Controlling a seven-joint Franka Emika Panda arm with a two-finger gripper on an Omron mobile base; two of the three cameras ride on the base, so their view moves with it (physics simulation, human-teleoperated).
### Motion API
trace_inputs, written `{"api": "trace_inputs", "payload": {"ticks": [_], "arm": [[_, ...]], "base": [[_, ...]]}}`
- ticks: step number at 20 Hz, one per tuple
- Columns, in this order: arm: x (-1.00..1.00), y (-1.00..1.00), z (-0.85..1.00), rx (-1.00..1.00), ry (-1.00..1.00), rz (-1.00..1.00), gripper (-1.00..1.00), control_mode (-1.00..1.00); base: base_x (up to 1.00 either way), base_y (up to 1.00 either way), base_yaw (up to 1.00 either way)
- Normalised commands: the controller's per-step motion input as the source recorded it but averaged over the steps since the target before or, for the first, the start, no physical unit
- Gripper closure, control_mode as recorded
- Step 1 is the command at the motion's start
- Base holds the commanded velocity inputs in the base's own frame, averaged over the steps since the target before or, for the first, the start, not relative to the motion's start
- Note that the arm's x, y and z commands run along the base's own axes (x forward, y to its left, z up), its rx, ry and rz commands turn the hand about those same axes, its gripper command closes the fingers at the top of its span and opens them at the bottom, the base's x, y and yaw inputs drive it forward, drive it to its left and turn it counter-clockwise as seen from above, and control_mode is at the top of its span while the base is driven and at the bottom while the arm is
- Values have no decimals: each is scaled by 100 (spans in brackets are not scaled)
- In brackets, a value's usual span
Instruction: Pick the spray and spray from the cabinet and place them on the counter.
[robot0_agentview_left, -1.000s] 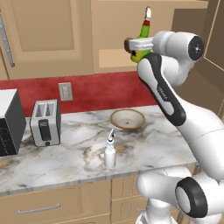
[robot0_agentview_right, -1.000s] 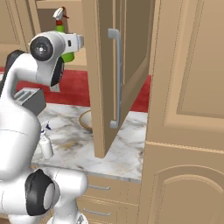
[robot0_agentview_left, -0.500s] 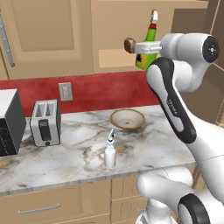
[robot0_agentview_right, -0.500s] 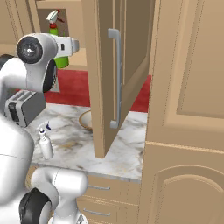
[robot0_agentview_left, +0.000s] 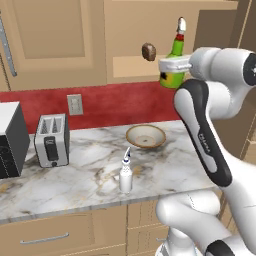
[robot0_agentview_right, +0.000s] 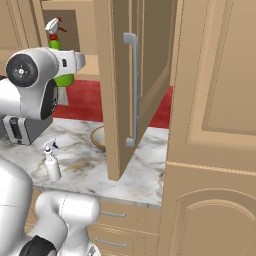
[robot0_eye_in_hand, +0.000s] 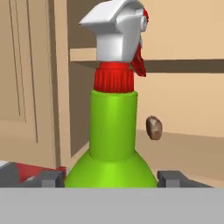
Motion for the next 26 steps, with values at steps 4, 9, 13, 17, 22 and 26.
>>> {"api": "trace_inputs", "payload": {"ticks": [4, 9, 13, 17, 22, 26], "arm": [[-31, 0, -19, -3, 0, 0, 100, -100], [-22, -3, -23, 0, 0, 0, 100, -100], [-19, -3, -25, -1, 0, 0, 100, -100], [-21, -3, -20, -1, 0, 0, 100, -100], [-22, 0, -18, -2, -1, 0, 100, -100], [-20, 0, -18, -2, -1, 0, 100, -100]], "base": [[0, 0, 0], [0, 0, 0], [0, 0, 0], [0, 0, 0], [0, 0, 0], [0, 0, 0]]}}
